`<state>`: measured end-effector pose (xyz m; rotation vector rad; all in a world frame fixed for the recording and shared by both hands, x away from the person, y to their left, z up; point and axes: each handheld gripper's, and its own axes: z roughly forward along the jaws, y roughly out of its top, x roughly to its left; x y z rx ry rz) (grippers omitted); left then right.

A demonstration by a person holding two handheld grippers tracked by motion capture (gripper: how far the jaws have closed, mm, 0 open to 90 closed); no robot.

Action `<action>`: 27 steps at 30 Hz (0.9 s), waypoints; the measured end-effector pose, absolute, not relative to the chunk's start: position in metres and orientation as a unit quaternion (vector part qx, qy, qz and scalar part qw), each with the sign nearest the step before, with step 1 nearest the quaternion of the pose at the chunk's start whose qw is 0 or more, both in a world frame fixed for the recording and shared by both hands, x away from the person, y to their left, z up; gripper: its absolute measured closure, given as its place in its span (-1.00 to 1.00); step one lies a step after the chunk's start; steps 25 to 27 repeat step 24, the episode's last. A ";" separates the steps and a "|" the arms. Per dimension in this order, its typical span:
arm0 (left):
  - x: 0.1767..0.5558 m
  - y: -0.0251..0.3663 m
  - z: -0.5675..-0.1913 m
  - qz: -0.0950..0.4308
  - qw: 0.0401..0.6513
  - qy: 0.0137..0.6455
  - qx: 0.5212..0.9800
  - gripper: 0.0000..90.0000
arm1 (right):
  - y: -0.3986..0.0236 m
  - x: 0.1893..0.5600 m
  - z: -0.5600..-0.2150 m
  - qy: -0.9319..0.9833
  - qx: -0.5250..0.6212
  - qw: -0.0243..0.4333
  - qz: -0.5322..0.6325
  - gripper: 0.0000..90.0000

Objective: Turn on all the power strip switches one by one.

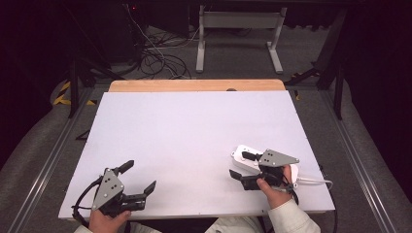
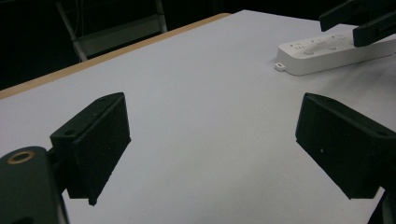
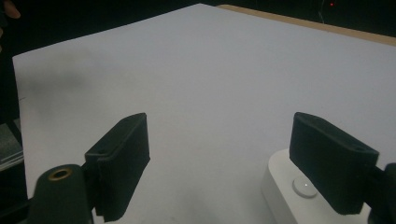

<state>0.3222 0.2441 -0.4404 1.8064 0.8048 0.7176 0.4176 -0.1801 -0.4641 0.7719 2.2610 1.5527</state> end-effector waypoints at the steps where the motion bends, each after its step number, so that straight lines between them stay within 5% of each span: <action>1: 0.322 0.244 -0.441 0.295 0.496 0.334 0.745 -0.77 | -0.180 0.418 -0.467 0.782 0.269 0.149 0.542 -0.55; 27: 0.326 0.248 -0.449 0.296 0.503 0.320 0.747 -0.76 | -0.177 0.413 -0.470 0.799 0.239 0.180 0.521 -0.55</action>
